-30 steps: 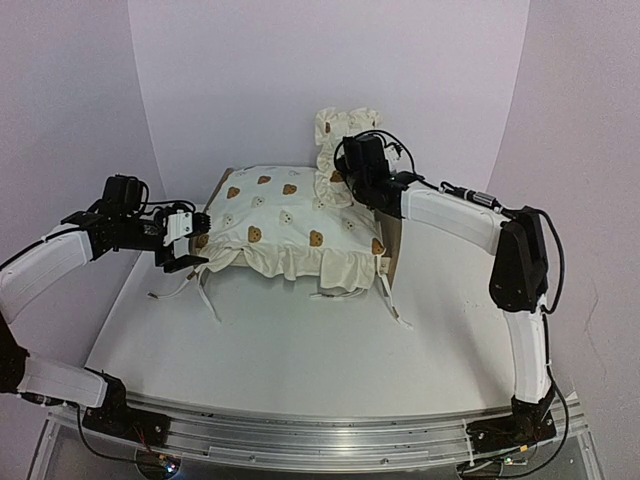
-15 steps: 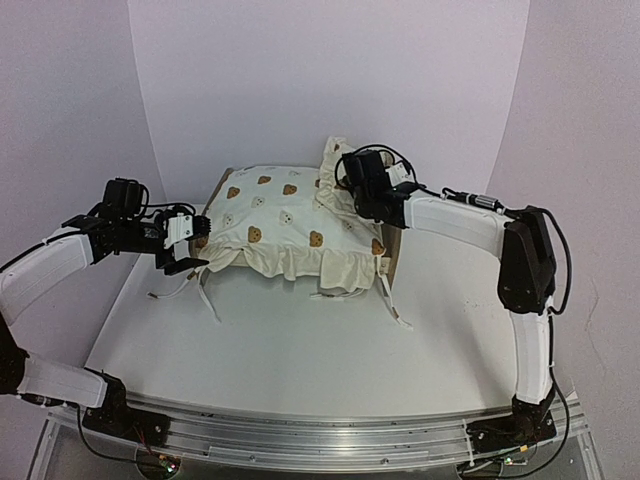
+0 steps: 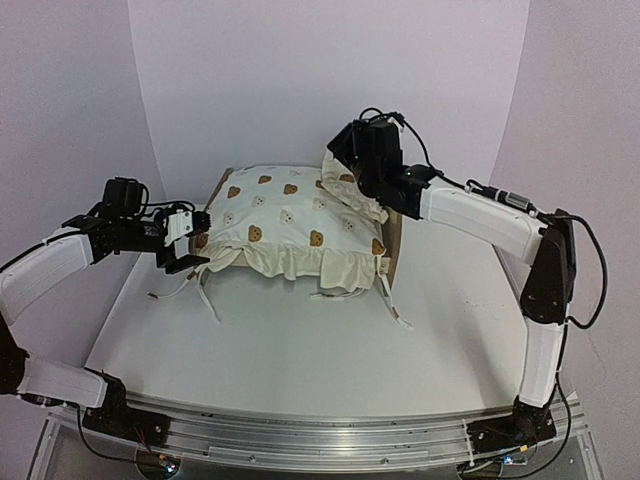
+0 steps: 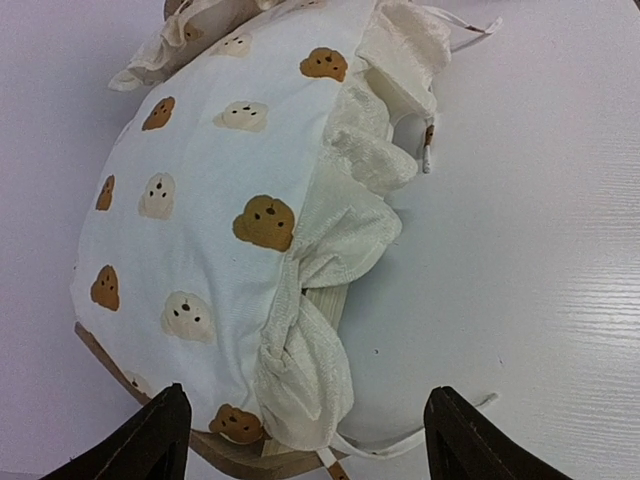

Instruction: Set up the pet bed

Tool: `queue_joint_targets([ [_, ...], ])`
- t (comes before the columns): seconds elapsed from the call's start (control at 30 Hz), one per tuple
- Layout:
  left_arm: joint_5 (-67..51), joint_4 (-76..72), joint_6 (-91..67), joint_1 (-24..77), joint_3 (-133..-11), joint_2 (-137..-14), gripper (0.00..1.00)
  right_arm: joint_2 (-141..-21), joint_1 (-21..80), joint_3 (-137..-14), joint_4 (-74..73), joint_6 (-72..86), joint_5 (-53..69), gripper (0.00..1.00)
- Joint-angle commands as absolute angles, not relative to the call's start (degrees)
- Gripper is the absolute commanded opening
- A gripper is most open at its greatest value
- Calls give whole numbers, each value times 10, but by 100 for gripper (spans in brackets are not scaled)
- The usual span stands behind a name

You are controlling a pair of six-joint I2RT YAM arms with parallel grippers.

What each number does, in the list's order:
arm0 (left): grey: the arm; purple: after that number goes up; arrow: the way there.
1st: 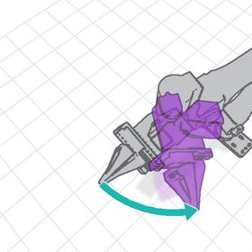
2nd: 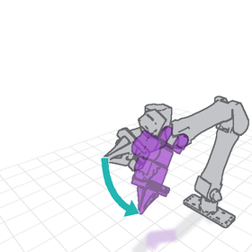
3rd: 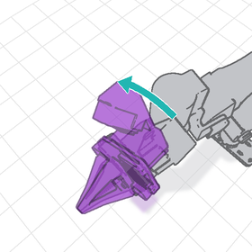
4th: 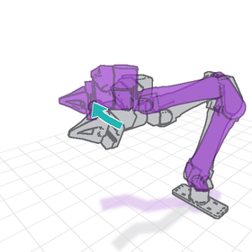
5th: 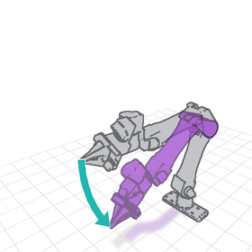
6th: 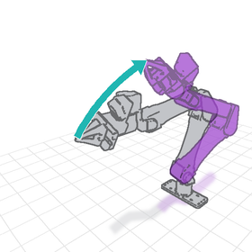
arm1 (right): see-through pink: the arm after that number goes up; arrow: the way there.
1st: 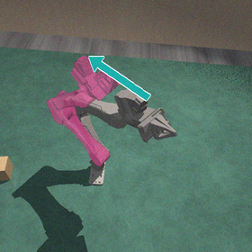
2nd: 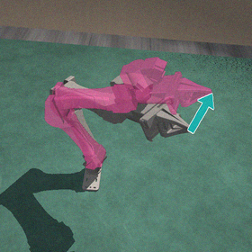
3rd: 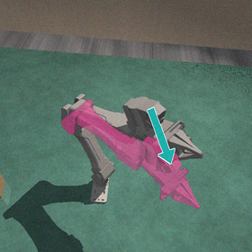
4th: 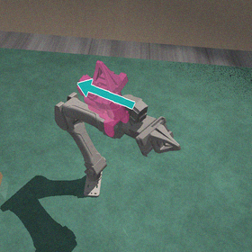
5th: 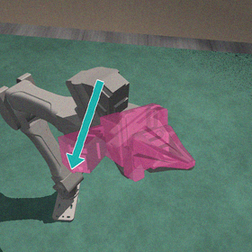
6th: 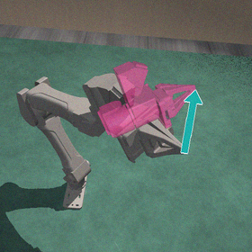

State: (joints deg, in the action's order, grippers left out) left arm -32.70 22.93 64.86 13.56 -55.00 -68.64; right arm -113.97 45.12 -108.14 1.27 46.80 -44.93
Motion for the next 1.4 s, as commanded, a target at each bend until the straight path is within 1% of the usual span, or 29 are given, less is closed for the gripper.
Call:
queue_joint_targets([
  [0.0,-294,153,498,134,-564,-666,82,-1090,450,-1112,30,161,-350,90],
  [0.07,-253,112,395,133,-559,-659,83,-1063,443,-1091,-30,64,-322,98],
  [0.13,-197,74,282,126,-551,-649,86,-1020,418,-1043,-106,34,-296,98],
  [0.23,-150,46,102,92,-533,-629,90,-928,354,-923,-164,86,-269,98],
  [0.3,-136,39,4,52,-514,-616,90,-842,305,-810,-174,125,-275,98],
  [0.37,-128,31,-70,18,-485,-604,90,-779,256,-708,-175,139,-296,98],
  [0.43,-129,20,-111,-7,-451,-589,91,-713,221,-628,-175,118,-310,98],
  [0.5,-124,-2,-136,-26,-408,-576,91,-664,189,-550,-176,98,-312,98],
  [0.63,-116,-116,-131,-47,-295,-549,100,-595,153,-413,-172,80,-282,98],
  [0.8,-46,-266,-119,-54,-142,-510,100,-528,139,-253,-115,104,-275,98],
  [0.9,-51,-302,-85,-55,-87,-495,100,-468,139,-168,-50,121,-288,98],
  [1.03,-75,-303,-59,-55,-57,-485,100,-379,140,-70,35,139,-325,98],
  [1.13,-80,-287,-70,-58,-60,-481,100,-309,139,-18,64,140,-347,98],
  [1.27,-94,-275,-77,-61,-64,-482,100,-258,140,22,64,141,-345,98],
  [1.37,-93,-273,-81,-62,-65,-483,100,-252,140,35,64,148,-349,98],
])
